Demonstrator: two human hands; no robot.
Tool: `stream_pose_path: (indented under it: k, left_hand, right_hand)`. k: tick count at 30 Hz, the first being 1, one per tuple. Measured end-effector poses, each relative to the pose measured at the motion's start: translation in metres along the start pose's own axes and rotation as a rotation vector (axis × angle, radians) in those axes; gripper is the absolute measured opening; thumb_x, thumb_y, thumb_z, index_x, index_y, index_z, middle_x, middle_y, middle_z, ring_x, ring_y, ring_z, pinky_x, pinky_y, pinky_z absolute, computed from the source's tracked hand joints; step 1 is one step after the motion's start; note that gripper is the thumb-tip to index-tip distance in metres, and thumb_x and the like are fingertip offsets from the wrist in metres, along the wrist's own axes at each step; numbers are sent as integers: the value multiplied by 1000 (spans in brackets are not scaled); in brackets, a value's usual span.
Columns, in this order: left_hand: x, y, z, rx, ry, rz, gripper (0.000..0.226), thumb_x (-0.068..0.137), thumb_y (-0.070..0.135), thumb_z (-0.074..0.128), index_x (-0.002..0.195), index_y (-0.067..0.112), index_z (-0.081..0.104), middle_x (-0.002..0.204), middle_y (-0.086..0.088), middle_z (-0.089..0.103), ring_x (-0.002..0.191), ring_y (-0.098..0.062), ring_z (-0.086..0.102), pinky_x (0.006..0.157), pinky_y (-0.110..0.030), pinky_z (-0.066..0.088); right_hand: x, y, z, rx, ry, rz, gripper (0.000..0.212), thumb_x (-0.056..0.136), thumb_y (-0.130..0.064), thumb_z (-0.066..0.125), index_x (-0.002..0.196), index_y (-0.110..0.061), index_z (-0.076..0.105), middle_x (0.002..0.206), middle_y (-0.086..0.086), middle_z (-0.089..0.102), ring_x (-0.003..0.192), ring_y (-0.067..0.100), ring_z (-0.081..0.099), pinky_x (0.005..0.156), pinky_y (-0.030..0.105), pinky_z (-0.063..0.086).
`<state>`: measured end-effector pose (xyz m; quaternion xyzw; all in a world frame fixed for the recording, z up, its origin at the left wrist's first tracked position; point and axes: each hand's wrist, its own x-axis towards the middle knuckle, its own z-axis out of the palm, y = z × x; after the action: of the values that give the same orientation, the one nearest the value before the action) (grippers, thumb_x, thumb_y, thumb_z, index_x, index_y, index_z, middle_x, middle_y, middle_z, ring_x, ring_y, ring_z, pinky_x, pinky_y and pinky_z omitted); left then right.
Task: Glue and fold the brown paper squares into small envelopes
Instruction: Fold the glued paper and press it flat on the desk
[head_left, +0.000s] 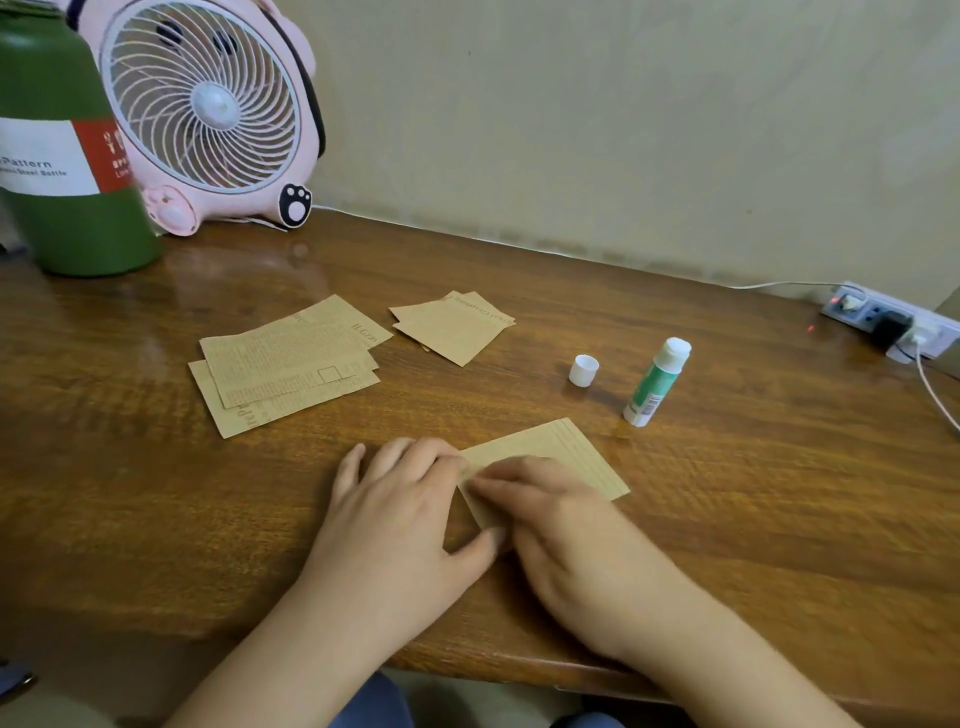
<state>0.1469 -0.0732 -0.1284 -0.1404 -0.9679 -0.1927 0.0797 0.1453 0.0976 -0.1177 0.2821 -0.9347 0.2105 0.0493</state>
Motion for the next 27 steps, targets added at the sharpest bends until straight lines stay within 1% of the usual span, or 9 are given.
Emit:
stream_pose_path:
  k: [3,6,8,10,13,18,22,24,27]
  left_hand:
    - [0,4,-4,10,-43,-5,64,76,72,29,124,36,52,123,26,42,122,0,34,114,-45,20]
    - [1,4,-4,47,-34,12,63,81,71,32,136,40,37,133,29,29,129,3,20,118,-39,5]
    - [0,5,-6,5,-23,-3,66,78,72,31,132,37,45,130,27,36,127,0,27,116,-41,10]
    - [0,6,-5,-18,4,-14,73,72,75,24,125,35,55,123,25,44,122,-3,36,114,-43,19]
    - [1,4,-3,6,-1,-7,83,66,77,15,128,36,52,122,27,42,122,-1,33,114,-39,18]
    - [1,4,-7,57,-57,-2,64,80,74,38,134,40,40,128,29,32,127,2,24,116,-36,10]
    - [0,8,-8,49,-30,-10,63,80,72,40,134,40,41,129,28,32,128,2,24,116,-35,9]
    - [1,8,-8,41,-28,-15,63,79,72,40,133,39,43,129,28,34,128,1,24,116,-35,9]
    - [1,6,-8,29,-25,-8,67,76,74,37,131,37,47,126,28,37,126,1,28,116,-37,12]
  right_hand:
    - [-4,10,-4,-11,30,67,48,89,-16,32,132,-19,54,130,-10,49,121,3,42,101,4,25]
    - [-9,33,-24,-119,115,203,45,94,-9,37,136,-21,49,133,-12,44,123,3,37,90,-7,16]
    - [-6,29,-26,-142,133,200,43,95,-11,36,134,-19,50,132,-11,45,122,5,39,89,-6,19]
    - [-6,10,-16,-75,84,96,42,93,-14,35,130,-17,54,128,-10,49,118,4,43,94,2,26]
    - [-16,-1,-2,13,-1,-8,46,88,-21,33,127,-19,57,125,-11,51,117,-1,43,101,7,29]
    - [-30,37,-30,-70,133,182,43,93,-16,39,132,-26,53,129,-17,46,119,-6,36,98,0,22]
    - [-29,11,-17,27,37,56,46,90,-28,32,130,-23,55,127,-15,48,119,-5,40,103,11,29]
    - [-33,5,-9,63,-18,-15,49,89,-28,30,130,-23,55,128,-16,48,121,-4,40,103,8,27]
    - [-39,29,-20,13,51,92,45,91,-24,34,130,-25,56,127,-18,48,122,-3,40,101,3,22]
